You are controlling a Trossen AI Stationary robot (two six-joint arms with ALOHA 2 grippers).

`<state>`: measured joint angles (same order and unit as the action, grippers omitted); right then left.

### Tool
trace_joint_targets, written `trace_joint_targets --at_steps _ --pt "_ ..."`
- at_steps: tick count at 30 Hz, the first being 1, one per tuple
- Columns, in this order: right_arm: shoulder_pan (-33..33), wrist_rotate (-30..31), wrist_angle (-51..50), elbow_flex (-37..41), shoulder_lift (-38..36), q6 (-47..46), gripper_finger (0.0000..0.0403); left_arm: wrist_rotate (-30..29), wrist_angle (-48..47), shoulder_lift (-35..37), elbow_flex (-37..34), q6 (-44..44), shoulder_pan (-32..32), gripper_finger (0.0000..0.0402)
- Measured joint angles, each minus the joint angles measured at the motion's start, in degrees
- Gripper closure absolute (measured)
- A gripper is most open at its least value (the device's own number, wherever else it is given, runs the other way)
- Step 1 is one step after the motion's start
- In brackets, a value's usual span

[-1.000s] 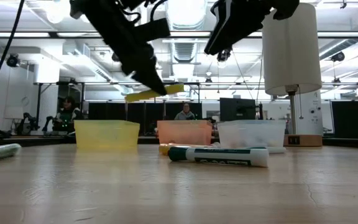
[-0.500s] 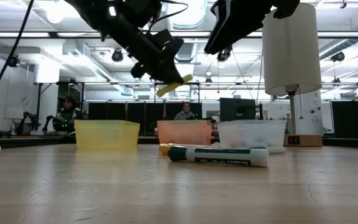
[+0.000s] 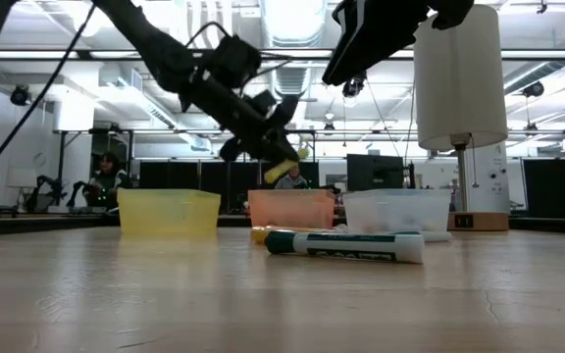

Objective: Pick & Place Markers
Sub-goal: Put the yellow highlighter into the orange bin, then put the mustard yellow highlighter into the orange bin

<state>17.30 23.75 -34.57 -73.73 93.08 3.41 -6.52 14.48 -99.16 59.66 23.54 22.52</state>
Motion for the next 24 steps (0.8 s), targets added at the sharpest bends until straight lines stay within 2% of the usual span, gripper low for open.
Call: trace_joint_targets --at_steps 6,11,20,24 --pt "0.0 0.0 0.0 0.0 0.0 0.2 0.0275 3.9 0.6 -3.7 0.8 4.3 1.7 0.0346" --pt "0.0 0.0 0.1 0.0 0.0 0.3 0.0275 3.4 1.1 -5.6 1.4 8.2 2.4 0.0340" --pt "0.0 0.0 0.2 0.0 0.0 0.3 0.0275 3.2 0.7 -6.4 2.0 7.6 2.9 0.0258" --pt "0.0 0.0 0.2 0.0 0.0 0.6 0.0275 3.2 1.0 -6.3 2.0 7.6 2.9 0.0242"
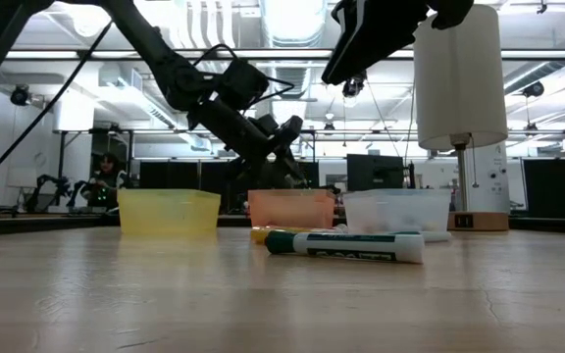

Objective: Pick & Place Markers
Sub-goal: Put the mustard yellow highlighter into the orange bin

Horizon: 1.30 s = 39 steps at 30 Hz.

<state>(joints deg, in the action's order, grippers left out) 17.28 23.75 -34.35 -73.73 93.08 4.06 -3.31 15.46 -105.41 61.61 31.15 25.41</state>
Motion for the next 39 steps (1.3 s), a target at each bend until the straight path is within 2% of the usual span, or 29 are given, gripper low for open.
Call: trace_joint_targets --at_steps 4,14,18,25,32,39 --pt "0.0 0.0 -0.1 0.0 0.0 0.0 0.0275 0.3 0.3 0.8 0.0 -2.3 -0.2 0.0240" --pt "0.0 0.2 -0.8 0.0 0.0 0.8 0.0275 6.2 -2.4 5.8 0.0 -5.1 -2.4 0.0239" --pt "0.0 0.2 -0.6 0.0 0.0 -0.4 0.0275 8.8 -8.0 11.3 0.0 -5.8 -3.1 0.0239" --pt "0.0 0.2 0.5 0.0 0.0 -0.6 0.0275 8.8 -21.3 22.6 -1.5 -10.1 -6.3 0.0239" --pt "0.0 0.2 0.6 0.0 0.0 -0.8 0.0275 8.8 -30.7 36.2 -5.8 -8.8 -11.3 0.0239" --pt "0.0 0.2 0.7 0.0 0.0 -0.8 0.0275 8.9 -32.4 48.6 -12.2 -4.1 -17.6 0.0239"
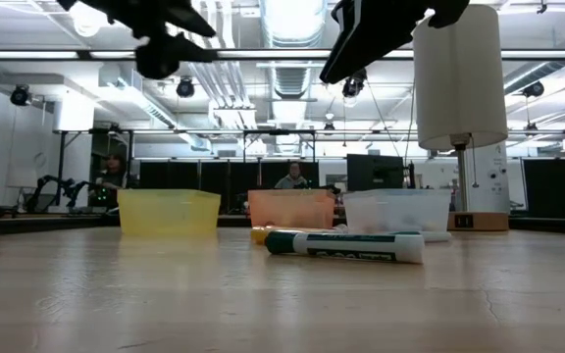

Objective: Pick & Place Markers
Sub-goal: Put the mustard yellow highlighter into the orange bin

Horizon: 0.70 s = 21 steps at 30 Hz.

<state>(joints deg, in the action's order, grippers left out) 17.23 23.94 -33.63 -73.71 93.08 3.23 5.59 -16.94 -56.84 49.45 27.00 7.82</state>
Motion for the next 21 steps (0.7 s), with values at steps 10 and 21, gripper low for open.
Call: trace_joint_targets --at_steps 10,21 --pt "0.0 0.0 0.0 0.0 0.0 0.0 0.0275 -0.6 1.5 8.3 -6.6 1.3 -3.7 0.0239" --pt "0.0 0.0 0.1 0.0 0.0 0.2 0.0275 -0.1 14.6 3.5 -12.4 1.2 -7.3 0.0239"
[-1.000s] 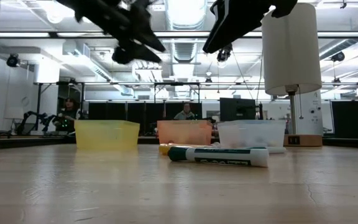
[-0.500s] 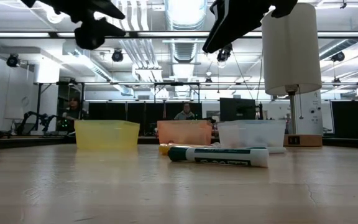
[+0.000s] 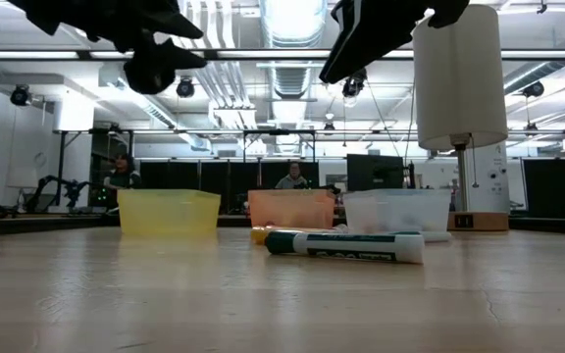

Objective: Pick & Place Markers
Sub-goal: Put the mustard yellow highlighter into the orange bin

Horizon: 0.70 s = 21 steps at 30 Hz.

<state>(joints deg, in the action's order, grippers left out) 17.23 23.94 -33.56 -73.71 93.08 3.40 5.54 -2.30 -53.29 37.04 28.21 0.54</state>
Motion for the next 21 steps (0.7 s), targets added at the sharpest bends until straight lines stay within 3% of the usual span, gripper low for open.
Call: trace_joint_targets --at_steps 5,12,16,21 --pt "0.0 0.0 0.0 0.0 0.0 -0.2 0.0275 0.8 0.8 -4.5 0.1 -3.3 0.0 0.0239" --pt "0.0 0.0 0.0 0.0 0.0 -0.6 0.0275 1.5 1.5 -12.6 2.7 -16.7 -0.2 0.0239" --pt "0.0 0.0 0.0 0.0 0.0 -0.7 0.0275 1.7 2.1 -18.1 5.7 -19.8 -0.5 0.0239" --pt "0.0 0.0 0.0 0.0 0.0 -0.8 0.0275 6.3 4.1 -24.4 8.7 -22.7 -0.5 0.0239"
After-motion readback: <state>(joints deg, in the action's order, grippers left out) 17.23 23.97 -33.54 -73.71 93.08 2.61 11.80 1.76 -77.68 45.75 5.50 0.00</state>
